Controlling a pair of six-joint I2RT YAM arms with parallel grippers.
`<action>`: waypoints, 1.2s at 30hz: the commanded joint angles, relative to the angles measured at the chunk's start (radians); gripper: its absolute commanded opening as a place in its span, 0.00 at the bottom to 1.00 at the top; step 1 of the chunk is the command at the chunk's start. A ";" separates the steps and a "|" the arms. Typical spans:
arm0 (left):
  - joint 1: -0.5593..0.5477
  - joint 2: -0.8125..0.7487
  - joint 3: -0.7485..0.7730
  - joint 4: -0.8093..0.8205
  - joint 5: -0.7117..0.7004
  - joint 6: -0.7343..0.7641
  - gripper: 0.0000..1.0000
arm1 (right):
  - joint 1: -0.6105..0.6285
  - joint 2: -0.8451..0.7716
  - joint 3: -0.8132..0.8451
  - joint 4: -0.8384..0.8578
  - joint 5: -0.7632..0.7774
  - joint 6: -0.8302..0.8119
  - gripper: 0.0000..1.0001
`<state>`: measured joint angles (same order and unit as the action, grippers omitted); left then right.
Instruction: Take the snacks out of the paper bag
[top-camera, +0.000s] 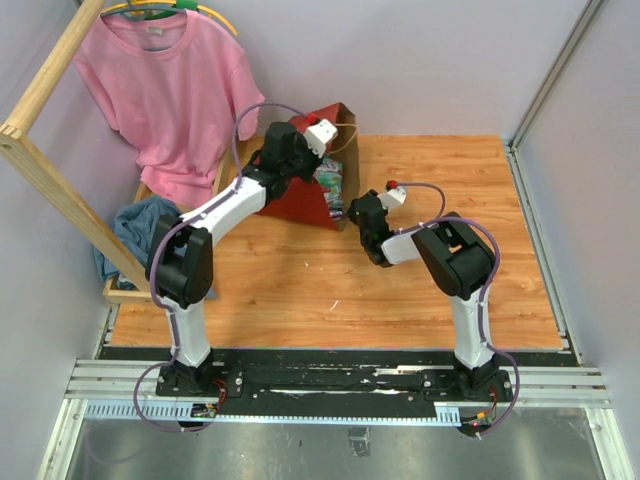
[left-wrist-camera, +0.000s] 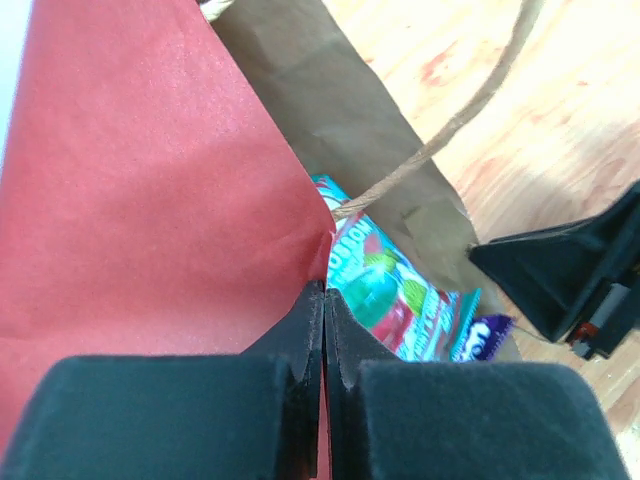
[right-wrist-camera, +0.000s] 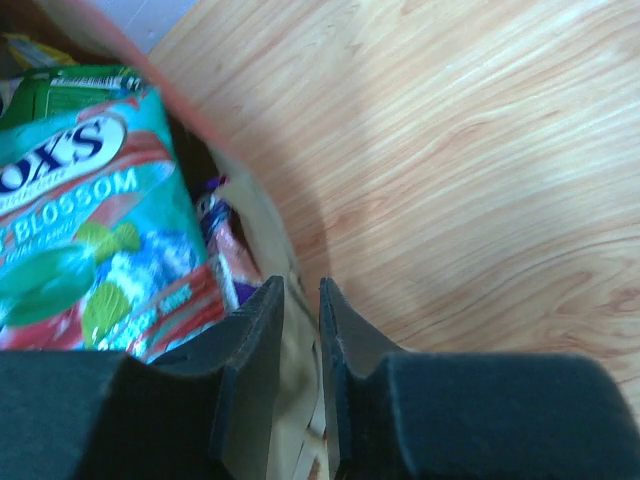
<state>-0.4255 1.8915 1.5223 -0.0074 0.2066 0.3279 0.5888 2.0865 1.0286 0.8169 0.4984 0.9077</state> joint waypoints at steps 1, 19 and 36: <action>-0.057 0.055 0.059 0.108 0.074 0.130 0.01 | -0.002 0.003 -0.012 0.033 0.058 0.085 0.23; 0.056 -0.177 -0.340 0.255 -0.101 0.504 0.01 | 0.071 0.013 0.071 0.052 -0.029 0.115 0.89; 0.085 -0.359 -0.450 0.363 -0.045 0.050 0.33 | 0.070 -0.392 -0.188 -0.161 -0.459 -0.188 0.79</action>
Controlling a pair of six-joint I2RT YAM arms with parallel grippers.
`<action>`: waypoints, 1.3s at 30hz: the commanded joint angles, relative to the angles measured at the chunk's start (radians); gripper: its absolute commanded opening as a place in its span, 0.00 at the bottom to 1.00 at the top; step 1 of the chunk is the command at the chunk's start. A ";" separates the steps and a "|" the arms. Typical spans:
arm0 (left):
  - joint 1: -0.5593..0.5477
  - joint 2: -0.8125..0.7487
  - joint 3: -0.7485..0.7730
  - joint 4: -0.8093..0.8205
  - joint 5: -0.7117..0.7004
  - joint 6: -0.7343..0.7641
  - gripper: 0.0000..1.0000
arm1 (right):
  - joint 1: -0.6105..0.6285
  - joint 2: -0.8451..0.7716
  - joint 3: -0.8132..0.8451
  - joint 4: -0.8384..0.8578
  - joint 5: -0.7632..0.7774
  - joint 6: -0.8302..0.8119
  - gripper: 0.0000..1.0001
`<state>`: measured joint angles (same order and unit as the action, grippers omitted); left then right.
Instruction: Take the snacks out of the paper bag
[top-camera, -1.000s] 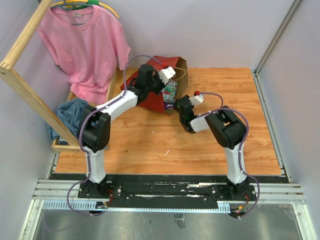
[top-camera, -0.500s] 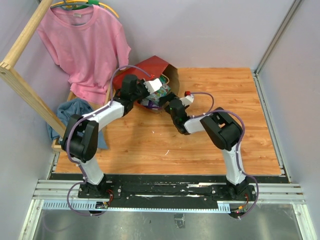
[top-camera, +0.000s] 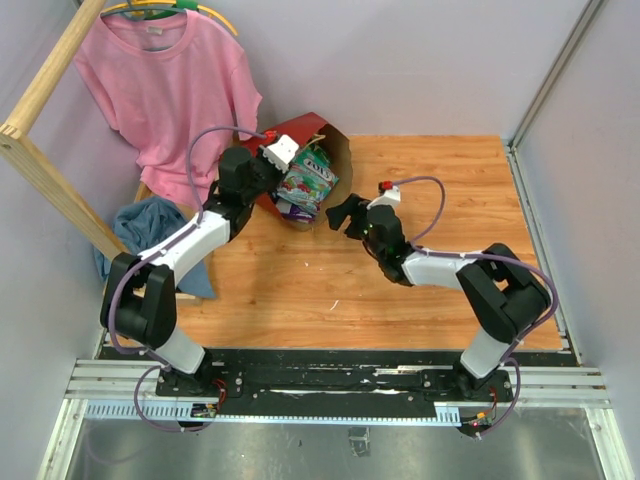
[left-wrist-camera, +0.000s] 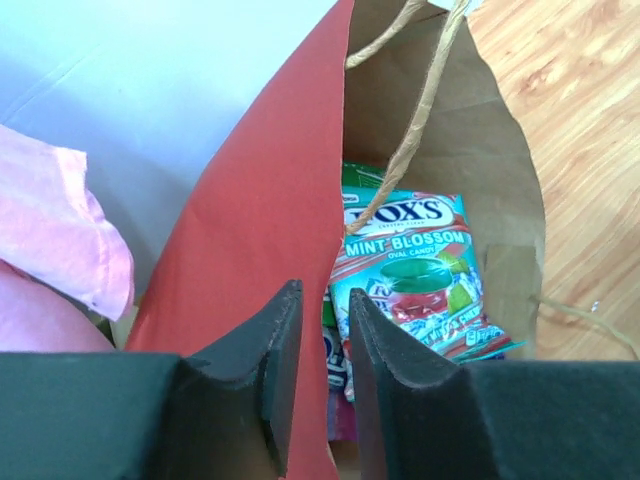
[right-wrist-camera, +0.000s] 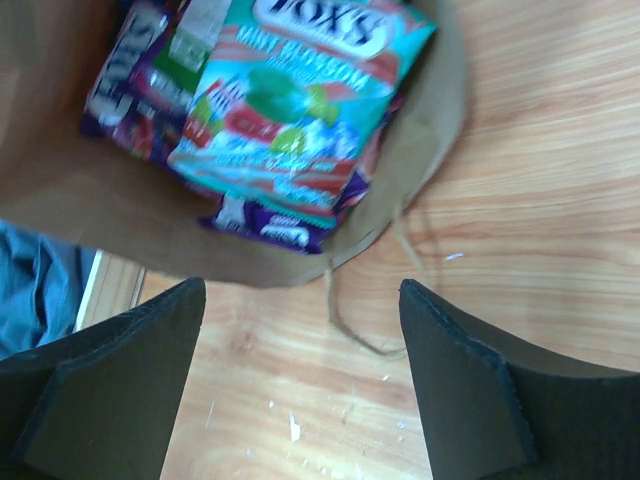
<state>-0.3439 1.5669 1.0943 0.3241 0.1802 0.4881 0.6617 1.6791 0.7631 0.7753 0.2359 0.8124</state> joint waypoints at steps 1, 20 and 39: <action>0.002 -0.036 -0.019 0.021 -0.039 -0.137 0.44 | -0.003 0.031 0.113 -0.146 -0.223 -0.095 0.78; 0.016 -0.318 -0.066 -0.113 -0.025 -0.549 0.92 | 0.015 0.296 0.470 -0.454 -0.156 -0.074 0.70; 0.016 -0.411 -0.168 -0.073 -0.001 -0.602 0.93 | -0.007 0.478 0.650 -0.388 -0.148 -0.120 0.38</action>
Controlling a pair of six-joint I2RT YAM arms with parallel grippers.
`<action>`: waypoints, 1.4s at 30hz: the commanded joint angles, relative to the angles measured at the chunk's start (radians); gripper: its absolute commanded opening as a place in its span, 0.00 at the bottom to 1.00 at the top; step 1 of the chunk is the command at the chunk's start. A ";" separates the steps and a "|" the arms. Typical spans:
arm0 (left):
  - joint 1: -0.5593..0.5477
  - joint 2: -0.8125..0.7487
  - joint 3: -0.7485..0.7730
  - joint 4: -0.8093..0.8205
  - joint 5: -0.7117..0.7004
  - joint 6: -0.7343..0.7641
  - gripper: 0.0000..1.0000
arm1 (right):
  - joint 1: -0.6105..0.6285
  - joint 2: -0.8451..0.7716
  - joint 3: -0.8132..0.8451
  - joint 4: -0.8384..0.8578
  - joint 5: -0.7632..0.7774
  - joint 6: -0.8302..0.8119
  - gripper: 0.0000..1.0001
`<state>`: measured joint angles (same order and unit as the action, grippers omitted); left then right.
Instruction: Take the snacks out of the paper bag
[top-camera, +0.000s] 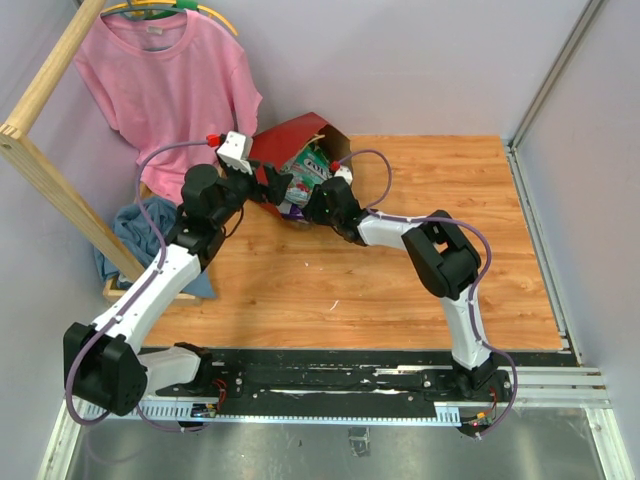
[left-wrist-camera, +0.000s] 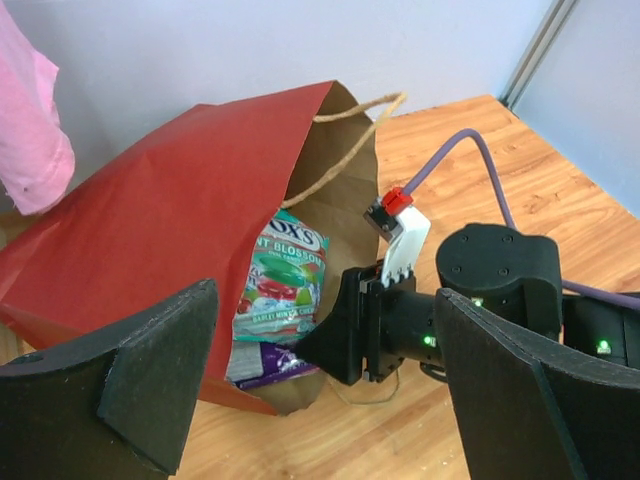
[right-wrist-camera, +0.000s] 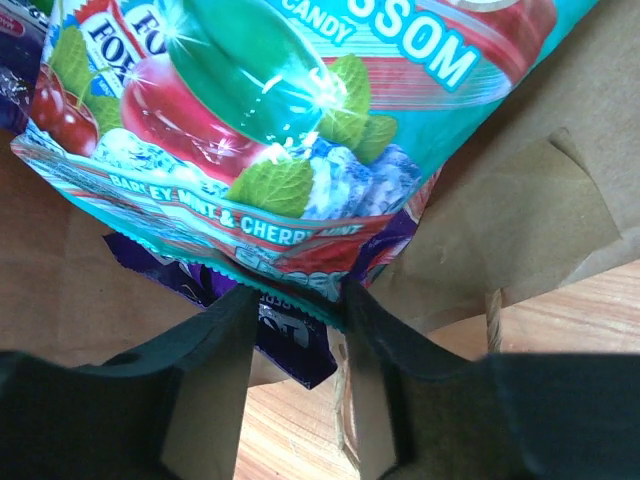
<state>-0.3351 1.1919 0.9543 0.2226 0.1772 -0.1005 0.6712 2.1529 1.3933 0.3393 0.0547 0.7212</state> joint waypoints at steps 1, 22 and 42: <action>0.008 -0.038 -0.030 0.029 0.001 -0.014 0.93 | -0.019 0.005 0.022 0.050 0.036 -0.036 0.31; 0.008 -0.100 -0.057 -0.008 -0.180 -0.053 0.99 | -0.010 -0.476 -0.211 -0.006 -0.127 -0.242 0.01; 0.008 -0.124 -0.048 -0.063 -0.141 -0.159 1.00 | -0.518 -1.123 -0.503 -0.460 -0.121 -0.318 0.01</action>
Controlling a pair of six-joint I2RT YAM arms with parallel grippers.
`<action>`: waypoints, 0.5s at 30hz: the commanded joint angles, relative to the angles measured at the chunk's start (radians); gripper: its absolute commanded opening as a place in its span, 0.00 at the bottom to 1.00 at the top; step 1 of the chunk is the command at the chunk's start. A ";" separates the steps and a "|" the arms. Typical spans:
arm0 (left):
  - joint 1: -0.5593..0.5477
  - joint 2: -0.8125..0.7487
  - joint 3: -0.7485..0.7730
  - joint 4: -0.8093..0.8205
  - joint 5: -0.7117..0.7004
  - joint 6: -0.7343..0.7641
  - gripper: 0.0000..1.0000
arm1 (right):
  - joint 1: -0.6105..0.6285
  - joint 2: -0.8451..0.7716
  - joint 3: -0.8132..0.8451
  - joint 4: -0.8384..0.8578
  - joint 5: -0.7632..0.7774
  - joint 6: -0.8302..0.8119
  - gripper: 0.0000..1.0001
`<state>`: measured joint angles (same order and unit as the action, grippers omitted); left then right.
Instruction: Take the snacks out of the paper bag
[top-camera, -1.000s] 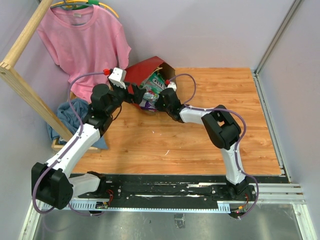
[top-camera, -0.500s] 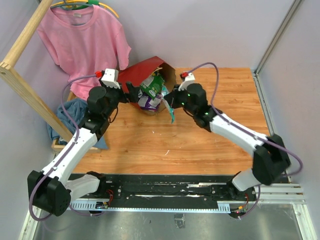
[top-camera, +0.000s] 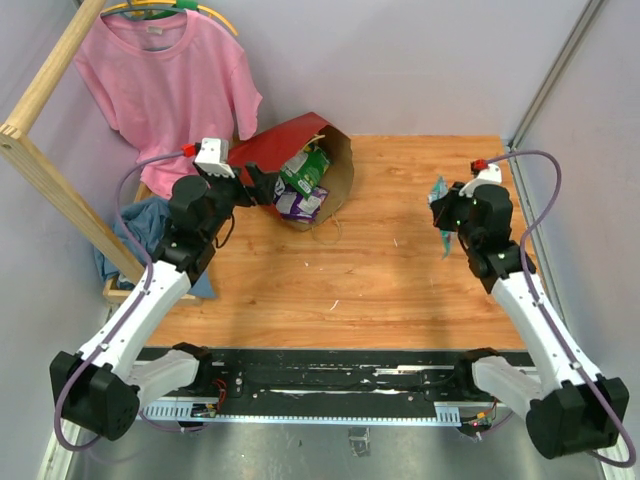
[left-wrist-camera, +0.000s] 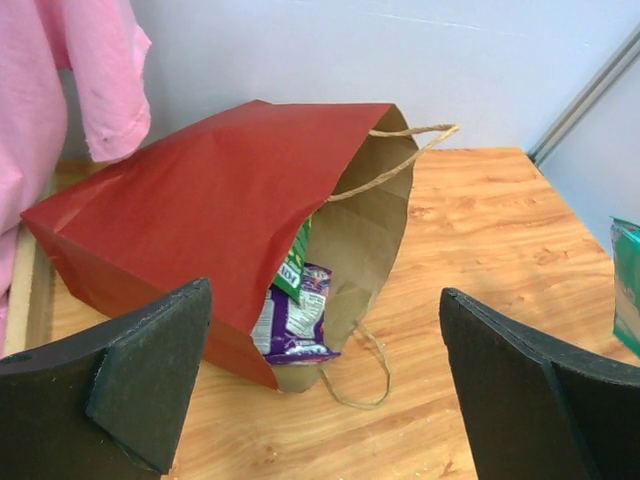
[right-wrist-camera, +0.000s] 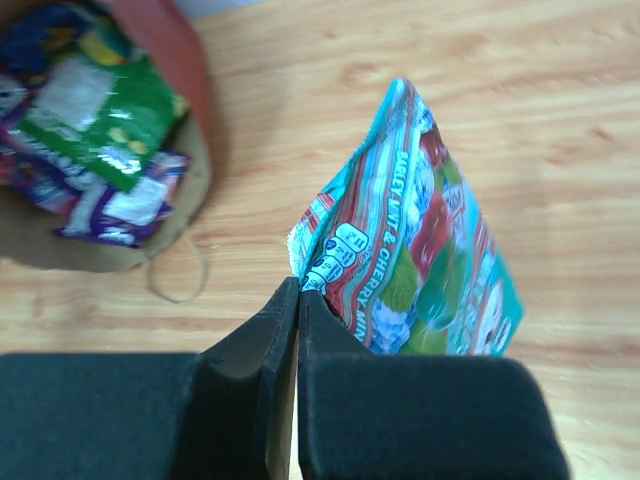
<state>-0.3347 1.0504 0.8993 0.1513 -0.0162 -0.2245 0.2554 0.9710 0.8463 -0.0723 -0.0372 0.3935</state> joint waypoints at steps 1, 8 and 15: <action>0.008 0.031 0.028 -0.011 0.069 -0.040 1.00 | -0.138 0.091 0.073 -0.054 -0.022 0.009 0.01; 0.007 0.096 0.100 -0.131 0.064 -0.048 1.00 | -0.341 0.405 0.298 -0.004 0.080 0.038 0.01; 0.008 0.106 0.086 -0.097 0.085 -0.053 1.00 | -0.324 0.735 0.563 -0.084 0.021 -0.059 0.01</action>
<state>-0.3347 1.1503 0.9668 0.0349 0.0460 -0.2710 -0.0830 1.5875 1.2972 -0.1406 0.0273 0.3908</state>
